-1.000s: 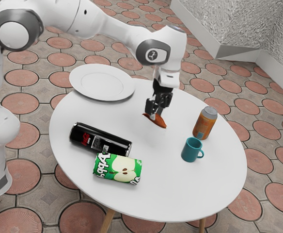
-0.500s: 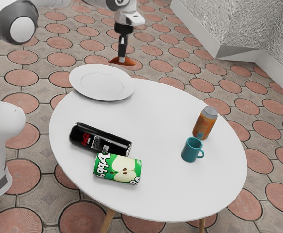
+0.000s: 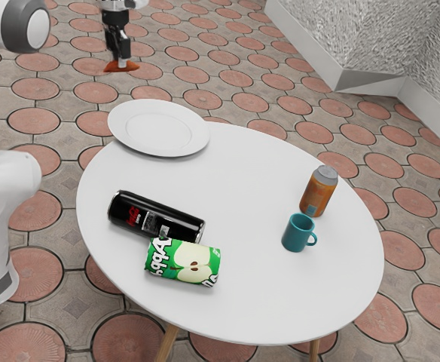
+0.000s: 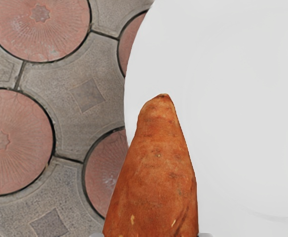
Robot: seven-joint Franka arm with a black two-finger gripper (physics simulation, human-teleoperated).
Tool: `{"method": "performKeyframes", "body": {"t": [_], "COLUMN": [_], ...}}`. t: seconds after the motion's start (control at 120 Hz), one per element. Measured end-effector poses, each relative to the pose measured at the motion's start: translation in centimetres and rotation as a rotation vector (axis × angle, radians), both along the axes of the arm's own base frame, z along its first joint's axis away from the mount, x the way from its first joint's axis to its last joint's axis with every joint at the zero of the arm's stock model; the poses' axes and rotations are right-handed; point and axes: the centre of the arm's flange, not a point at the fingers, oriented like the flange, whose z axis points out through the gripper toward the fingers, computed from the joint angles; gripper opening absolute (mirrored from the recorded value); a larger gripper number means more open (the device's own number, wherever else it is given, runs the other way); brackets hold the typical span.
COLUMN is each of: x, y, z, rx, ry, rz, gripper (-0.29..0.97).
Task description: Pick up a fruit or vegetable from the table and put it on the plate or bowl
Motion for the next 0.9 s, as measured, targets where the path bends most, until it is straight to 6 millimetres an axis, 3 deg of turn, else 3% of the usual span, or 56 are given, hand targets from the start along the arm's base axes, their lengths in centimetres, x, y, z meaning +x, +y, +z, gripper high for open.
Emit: {"method": "performKeyframes", "body": {"t": [0.058, 0.108, 0.15, 0.183, 0.217, 0.25, 0.283, 0.317, 0.35, 0.392, 0.425, 0.458, 0.533, 0.583, 0.625, 0.75, 0.9], "x": [2.7, 9.1, 16.4, 21.8, 25.4, 27.2, 27.7, 27.6, 27.5, 27.7, 28.0, 28.3, 27.7, 26.7, 26.7, 27.8, 27.7], "y": [-1.2, -5.8, -13.8, -22.5, -31.7, -40.0, -46.5, -51.0, -53.4, -53.8, -51.9, -48.2, -37.5, -33.4, -33.1, -36.4, -35.7], "z": [0.2, 0.3, 0.3, 0.5, 0.6, 0.7, 0.8, 0.8, 0.9, 1.2, 1.4, 1.3, 1.0, 1.1, 1.0, 0.3, 0.1], "rx": [0.008, 0.009, 0.010, 0.011, 0.013, 0.014, 0.016, 0.018, 0.020, 0.022, 0.022, 0.023, 0.021, 0.017, 0.013, 0.007, 0.011], "ry": [-0.014, -0.023, -0.027, -0.031, -0.033, -0.036, -0.039, -0.042, -0.045, -0.054, -0.059, -0.059, -0.056, -0.062, -0.062, -0.052, -0.044], "rz": [-0.049, -0.184, -0.371, -0.545, -0.714, -0.860, -0.972, -1.048, -1.089, -1.094, -1.060, -0.997, -0.815, -0.746, -0.743, -0.806, -0.790], "gripper": [0.13, 0.14, 0.14, 0.14, 0.13, 0.12, 0.11, 0.11, 0.11, 0.11, 0.11, 0.12, 0.13, 0.13, 0.14, 0.12, 0.13]}}
